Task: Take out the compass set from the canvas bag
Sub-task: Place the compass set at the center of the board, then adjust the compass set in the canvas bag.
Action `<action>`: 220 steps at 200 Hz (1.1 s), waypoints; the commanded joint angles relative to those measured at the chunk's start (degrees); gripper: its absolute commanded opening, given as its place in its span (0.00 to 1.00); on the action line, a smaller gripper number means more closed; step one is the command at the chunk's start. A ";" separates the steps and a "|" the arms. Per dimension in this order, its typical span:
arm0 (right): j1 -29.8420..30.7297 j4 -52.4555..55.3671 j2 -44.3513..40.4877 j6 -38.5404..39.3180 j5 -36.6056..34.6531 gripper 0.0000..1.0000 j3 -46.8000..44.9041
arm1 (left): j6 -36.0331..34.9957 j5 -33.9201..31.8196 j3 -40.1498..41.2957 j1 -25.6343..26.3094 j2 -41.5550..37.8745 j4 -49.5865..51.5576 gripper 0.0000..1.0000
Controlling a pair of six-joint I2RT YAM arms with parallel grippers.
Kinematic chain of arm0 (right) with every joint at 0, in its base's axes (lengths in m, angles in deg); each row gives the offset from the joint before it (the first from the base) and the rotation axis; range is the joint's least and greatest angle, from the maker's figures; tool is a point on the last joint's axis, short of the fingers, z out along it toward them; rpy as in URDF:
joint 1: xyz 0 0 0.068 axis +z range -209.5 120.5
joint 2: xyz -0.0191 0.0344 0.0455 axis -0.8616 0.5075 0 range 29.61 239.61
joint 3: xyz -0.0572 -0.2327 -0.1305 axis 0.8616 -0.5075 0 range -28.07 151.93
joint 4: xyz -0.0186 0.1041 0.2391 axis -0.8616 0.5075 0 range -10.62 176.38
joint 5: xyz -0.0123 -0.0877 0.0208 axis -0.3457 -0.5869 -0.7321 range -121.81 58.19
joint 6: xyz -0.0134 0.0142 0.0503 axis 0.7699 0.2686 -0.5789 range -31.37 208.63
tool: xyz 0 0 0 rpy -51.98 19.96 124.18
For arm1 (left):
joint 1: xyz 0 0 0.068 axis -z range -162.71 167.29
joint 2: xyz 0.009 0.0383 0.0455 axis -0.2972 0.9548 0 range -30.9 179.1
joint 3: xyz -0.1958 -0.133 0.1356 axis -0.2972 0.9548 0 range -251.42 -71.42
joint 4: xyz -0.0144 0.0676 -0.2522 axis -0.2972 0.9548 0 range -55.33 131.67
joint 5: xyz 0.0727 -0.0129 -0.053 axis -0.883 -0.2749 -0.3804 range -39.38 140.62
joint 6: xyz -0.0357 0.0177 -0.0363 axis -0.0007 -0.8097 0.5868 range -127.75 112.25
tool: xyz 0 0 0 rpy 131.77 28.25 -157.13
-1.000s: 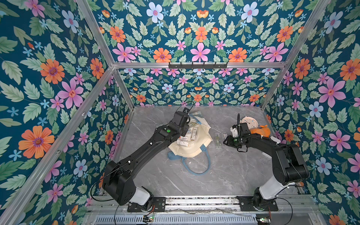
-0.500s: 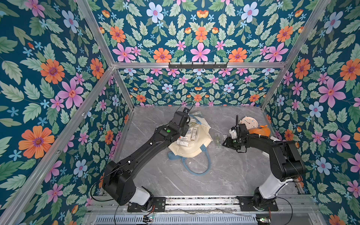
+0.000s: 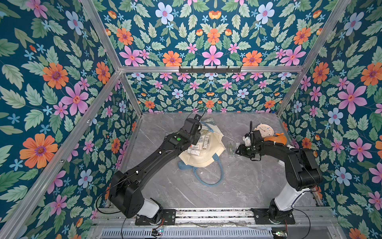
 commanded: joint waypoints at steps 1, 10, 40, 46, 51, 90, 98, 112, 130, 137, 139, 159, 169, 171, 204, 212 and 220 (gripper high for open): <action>0.02 1.84 0.27 -0.23 -1.39 0.53 0.21 | -0.37 0.35 -0.10 -0.09 -0.17 -0.34 0.00; 0.02 1.90 0.23 -0.25 -1.45 0.53 0.36 | -0.32 0.34 -0.10 -0.10 -0.18 -0.34 0.00; 0.02 1.96 0.21 -0.25 -1.42 0.53 0.79 | -0.30 0.43 0.11 -0.08 -0.34 -0.42 0.00; 0.02 2.04 0.29 -0.26 -1.35 0.53 0.92 | -0.24 0.42 0.11 -0.09 -0.35 -0.42 0.00; 0.08 2.19 0.28 -0.25 -1.41 0.53 0.93 | -0.31 0.44 0.14 -0.09 -0.31 -0.42 0.00; 0.03 5.64 -3.70 0.73 -1.24 0.54 2.09 | -0.37 0.42 0.08 -0.07 -0.40 -0.25 0.00; 0.06 6.34 -6.15 1.04 -1.15 0.54 2.08 | -0.37 0.43 0.08 -0.07 -0.44 -0.25 0.00; 0.23 7.51 -9.38 1.54 -0.27 0.54 1.58 | -0.45 0.46 -0.06 -0.08 -0.51 -0.25 0.00; 2.58 9.12 -14.41 4.06 -0.10 0.55 0.04 | -0.42 0.93 -0.24 -0.07 -0.45 0.00 0.00; 4.76 9.25 -16.75 5.80 -0.74 0.56 -0.98 | -0.42 1.29 -0.27 -0.03 -0.44 0.22 0.00; 5.46 9.07 -17.52 6.32 -0.99 0.56 -1.41 | -0.45 1.38 -0.32 0.00 -0.45 0.31 0.00; 13.44 5.52 -26.05 10.51 -4.45 0.55 -6.81 | -0.35 2.04 -0.44 0.01 -0.45 0.84 0.00; 16.50 2.79 -30.31 11.74 -2.87 0.55 -9.67 | -0.18 2.36 -0.45 0.01 -0.52 0.89 0.00; 17.17 2.00 -31.17 12.07 -2.44 0.54 -10.24 | -0.19 2.39 -0.45 0.01 -0.49 0.96 0.00; 31.53 -9.85 -40.21 20.46 -2.79 0.54 -16.76 | 0.00 3.17 -0.70 0.01 -0.67 1.07 0.00; 34.86 -13.21 -39.85 23.32 -3.82 0.52 -17.60 | 0.06 3.54 -0.70 0.01 -0.64 0.98 0.00; 37.47 -16.66 -38.11 26.26 -5.52 0.50 -17.88 | 0.14 3.87 -0.63 0.01 -0.62 0.98 0.00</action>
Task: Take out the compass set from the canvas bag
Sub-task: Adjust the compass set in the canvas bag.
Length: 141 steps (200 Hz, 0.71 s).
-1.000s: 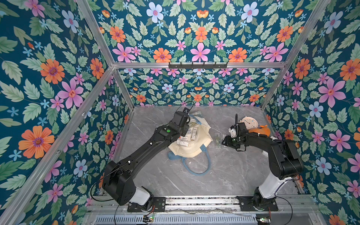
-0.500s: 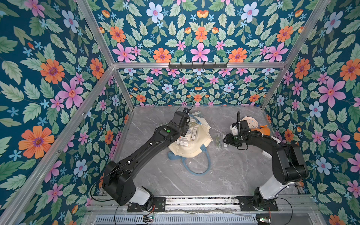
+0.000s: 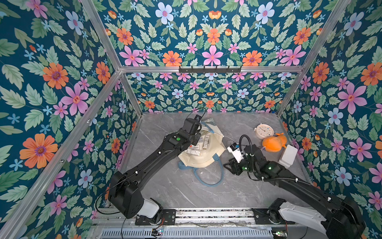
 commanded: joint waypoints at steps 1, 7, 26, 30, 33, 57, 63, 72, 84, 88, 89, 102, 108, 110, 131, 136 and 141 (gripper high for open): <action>6.28 -12.86 1.76 11.01 -3.57 0.50 -1.29 | 0.35 1.34 -0.41 -0.01 -0.27 -0.22 0.00; 7.68 -14.42 3.72 13.48 -4.34 0.49 -0.95 | 0.37 1.54 -0.53 -0.01 -0.27 -0.22 0.00; 8.64 -18.50 11.62 20.02 -3.60 0.48 2.11 | 0.44 1.93 -0.58 -0.01 -0.33 -0.05 0.00; 8.64 -19.89 13.21 21.30 -3.66 0.48 2.60 | 0.48 1.91 -0.60 -0.01 -0.38 0.02 0.00; 8.64 -21.09 14.70 22.35 -3.72 0.48 2.93 | 0.43 1.90 -0.60 -0.01 -0.41 0.04 0.00; 8.55 -27.80 25.70 29.91 -5.26 0.46 6.81 | 0.31 1.82 -0.79 -0.01 -0.95 0.31 0.00; 8.51 -27.90 28.22 31.18 -5.56 0.46 8.43 | 0.31 1.86 -0.68 -0.01 -1.12 0.39 0.00; 8.39 -27.88 31.74 32.80 -5.80 0.46 10.74 | 0.23 1.76 -0.65 -0.01 -1.33 0.48 0.00; 7.80 -28.22 36.37 34.28 -6.31 0.46 12.93 | 0.18 1.70 -0.57 -0.01 -1.67 0.48 0.00; 7.58 -28.28 37.96 34.62 -6.36 0.46 13.72 | 0.16 1.86 -0.44 -0.01 -1.76 0.48 0.00; 7.54 -28.30 38.29 34.75 -6.34 0.46 13.84 | 0.15 1.86 -0.42 -0.01 -1.80 0.48 0.00; 6.46 -29.14 41.29 35.15 -5.95 0.46 15.28 | 0.13 2.17 -0.10 -0.01 -2.06 0.31 0.00; 5.89 -29.33 42.34 35.06 -5.43 0.46 15.97 | 0.13 2.21 0.10 -0.03 -2.25 0.22 0.00; 5.78 -29.19 42.72 35.02 -5.26 0.46 16.35 | 0.13 2.19 0.12 -0.01 -2.28 0.22 0.00; 4.55 -28.13 46.16 35.01 -4.28 0.46 19.04 | 0.13 2.24 0.58 -0.01 -2.60 0.04 0.00; 4.47 -27.91 46.94 35.18 -4.29 0.46 19.65 | 0.18 2.30 0.70 0.04 -2.64 0.00 0.00; 4.43 -27.79 47.58 35.38 -4.25 0.46 20.18 | 0.16 2.41 0.79 -0.01 -2.73 -0.04 0.00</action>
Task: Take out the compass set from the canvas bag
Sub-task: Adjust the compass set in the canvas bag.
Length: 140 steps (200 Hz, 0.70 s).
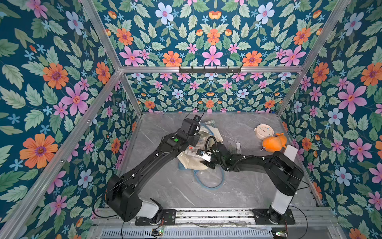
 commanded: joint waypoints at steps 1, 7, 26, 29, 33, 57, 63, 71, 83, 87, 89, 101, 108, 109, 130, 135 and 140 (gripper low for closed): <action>-0.38 -1.54 2.65 2.79 1.26 0.46 2.34 | -0.01 0.54 0.26 -0.05 -0.72 -1.38 0.00; -0.39 -1.37 3.36 2.97 1.32 0.46 2.98 | -0.02 0.66 0.32 -0.05 -0.72 -1.38 0.00; -0.38 -0.70 5.34 2.94 2.09 0.49 4.86 | 0.00 0.98 0.39 -0.04 -0.72 -1.56 0.00; -0.43 -0.55 5.62 3.01 2.19 0.50 5.06 | -0.02 1.05 0.48 0.03 -0.72 -1.59 0.00; -0.39 -0.43 5.93 3.02 2.20 0.51 5.39 | 0.01 1.07 0.45 -0.02 -0.72 -1.60 0.00; -0.38 0.08 7.92 2.93 2.30 0.56 7.44 | -0.02 1.54 0.83 0.04 -0.72 -1.96 0.00; -0.38 0.69 8.52 2.93 2.23 0.56 8.14 | -0.02 1.59 0.81 0.04 -0.72 -2.02 0.00; -0.38 1.35 9.15 3.02 1.97 0.57 9.10 | 0.00 1.67 0.83 -0.03 -0.72 -2.03 0.00; -0.43 1.72 10.02 3.02 1.86 0.58 10.18 | -0.02 1.76 0.91 0.04 -0.81 -1.96 0.00; -0.33 1.73 10.29 3.09 1.78 0.59 10.47 | -0.01 1.76 0.85 0.04 -0.85 -2.03 0.00; -0.30 1.81 10.40 3.10 1.70 0.59 10.62 | 0.03 1.76 0.92 0.04 -0.89 -1.97 0.00; -0.21 2.27 11.08 3.33 1.34 0.61 11.54 | -0.02 1.76 1.03 0.04 -0.99 -2.04 0.00; -0.13 2.49 11.44 3.38 1.17 0.63 11.98 | -0.02 1.75 1.19 0.03 -1.07 -2.04 0.00; -0.12 2.51 11.51 3.38 1.16 0.63 12.04 | -0.02 1.76 1.20 0.04 -1.07 -2.04 0.00; -0.12 3.68 13.07 3.71 1.04 0.67 13.65 | -0.02 1.98 1.38 0.04 -1.13 -2.12 0.00; -0.12 4.12 13.57 3.76 0.78 0.67 14.20 | -0.02 1.97 1.38 0.10 -1.16 -2.12 0.00; -0.19 4.64 14.04 3.93 0.56 0.67 14.73 | 0.00 2.10 1.37 0.12 -1.12 -2.12 0.00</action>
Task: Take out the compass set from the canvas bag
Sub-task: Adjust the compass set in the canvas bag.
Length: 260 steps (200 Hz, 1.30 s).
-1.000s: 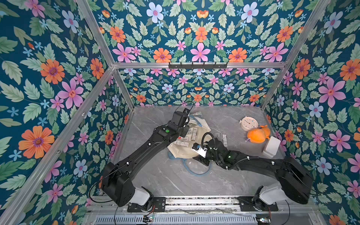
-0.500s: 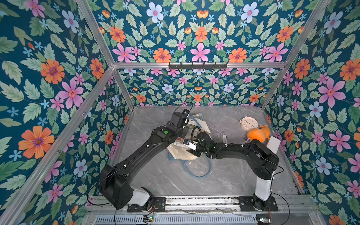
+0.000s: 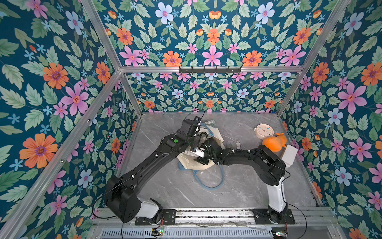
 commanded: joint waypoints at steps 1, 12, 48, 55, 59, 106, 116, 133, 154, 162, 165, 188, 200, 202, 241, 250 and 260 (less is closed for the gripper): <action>0.00 2.24 1.65 1.84 -0.83 0.67 1.86 | 0.04 0.62 0.06 0.06 -0.40 -1.67 0.00; 0.08 3.04 2.58 1.87 -1.45 0.68 2.69 | 0.07 0.67 0.13 0.06 -0.51 -1.67 0.00; 0.01 5.70 3.96 1.83 -2.29 0.68 4.77 | 0.07 0.80 0.36 0.06 -0.51 -1.84 0.00; -0.03 6.84 4.23 1.70 -2.23 0.68 5.34 | 0.08 0.80 0.29 0.06 -0.41 -1.97 0.00; -0.01 7.62 4.39 1.65 -2.08 0.67 5.86 | 0.07 0.80 0.29 0.05 -0.42 -1.93 0.00; -0.44 18.45 6.85 3.31 0.40 0.66 11.45 | 0.01 0.20 0.59 0.01 -0.57 -2.10 0.00; -0.76 20.15 7.03 3.36 1.86 0.66 12.36 | 0.06 0.10 0.66 0.02 -0.59 -2.10 0.00; -1.02 24.22 7.52 2.93 4.15 0.66 14.62 | 0.07 -0.16 0.71 0.06 -0.59 -2.10 0.00; -0.98 30.79 8.66 2.32 5.98 0.66 17.98 | 0.00 -0.43 0.72 0.06 -0.68 -2.11 0.00; -0.99 32.80 8.91 2.01 6.50 0.66 18.98 | -0.02 -0.51 0.70 0.01 -0.75 -2.10 0.00; -1.02 33.35 9.01 1.90 6.62 0.66 19.19 | -0.01 -0.58 0.66 0.01 -0.77 -2.10 0.00; -0.98 36.13 8.26 0.46 8.25 0.63 19.74 | -0.11 -0.71 0.78 0.04 -0.69 -2.19 0.00; -0.98 36.94 7.82 -0.88 9.04 0.62 19.86 | -0.10 -0.77 0.79 0.06 -0.52 -2.19 0.00; -0.98 37.18 7.65 -1.32 9.19 0.62 19.95 | -0.11 -0.84 0.81 0.06 -0.51 -2.19 0.00; -1.01 42.45 7.26 -6.78 10.83 0.63 22.39 | -0.11 -1.08 0.62 0.04 -0.45 -2.19 0.00; -1.04 43.04 7.57 -7.51 10.48 0.64 22.76 | -0.10 -1.08 0.70 0.06 -0.58 -2.19 0.00; -1.22 43.52 8.13 -8.65 10.34 0.65 23.36 | -0.07 -0.97 0.68 0.06 -0.54 -2.19 0.00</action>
